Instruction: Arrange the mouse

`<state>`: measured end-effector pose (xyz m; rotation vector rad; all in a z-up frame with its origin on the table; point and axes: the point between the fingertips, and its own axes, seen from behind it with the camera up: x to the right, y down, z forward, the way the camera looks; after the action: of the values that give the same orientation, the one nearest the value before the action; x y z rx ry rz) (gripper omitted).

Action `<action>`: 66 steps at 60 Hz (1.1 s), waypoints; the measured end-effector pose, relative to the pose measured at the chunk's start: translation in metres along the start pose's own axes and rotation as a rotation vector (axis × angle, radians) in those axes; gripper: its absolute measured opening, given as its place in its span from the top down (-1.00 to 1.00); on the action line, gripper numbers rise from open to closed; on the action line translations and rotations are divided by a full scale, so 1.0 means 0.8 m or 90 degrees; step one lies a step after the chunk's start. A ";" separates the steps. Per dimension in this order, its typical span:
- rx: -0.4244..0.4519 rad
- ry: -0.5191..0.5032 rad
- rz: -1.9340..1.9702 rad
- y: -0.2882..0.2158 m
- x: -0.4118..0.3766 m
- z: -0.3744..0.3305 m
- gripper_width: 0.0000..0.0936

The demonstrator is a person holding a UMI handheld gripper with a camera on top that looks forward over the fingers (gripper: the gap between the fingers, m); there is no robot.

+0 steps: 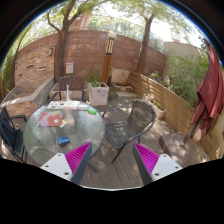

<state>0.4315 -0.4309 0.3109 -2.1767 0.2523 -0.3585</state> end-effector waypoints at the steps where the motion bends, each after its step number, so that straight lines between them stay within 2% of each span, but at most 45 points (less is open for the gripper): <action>1: 0.000 0.001 -0.001 0.000 0.000 0.000 -0.81; 15: -0.019 0.015 -0.004 0.048 -0.027 -0.003 -0.80; 22: -0.033 0.014 -0.001 0.106 -0.072 -0.002 -0.81; 36: -0.061 -0.065 0.000 0.206 -0.232 0.054 -0.80; 52: -0.026 -0.164 -0.042 0.178 -0.378 0.215 -0.80; 66: -0.074 -0.203 -0.005 0.168 -0.433 0.341 -0.80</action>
<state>0.1944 -0.1978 -0.0082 -2.3113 0.0879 0.0027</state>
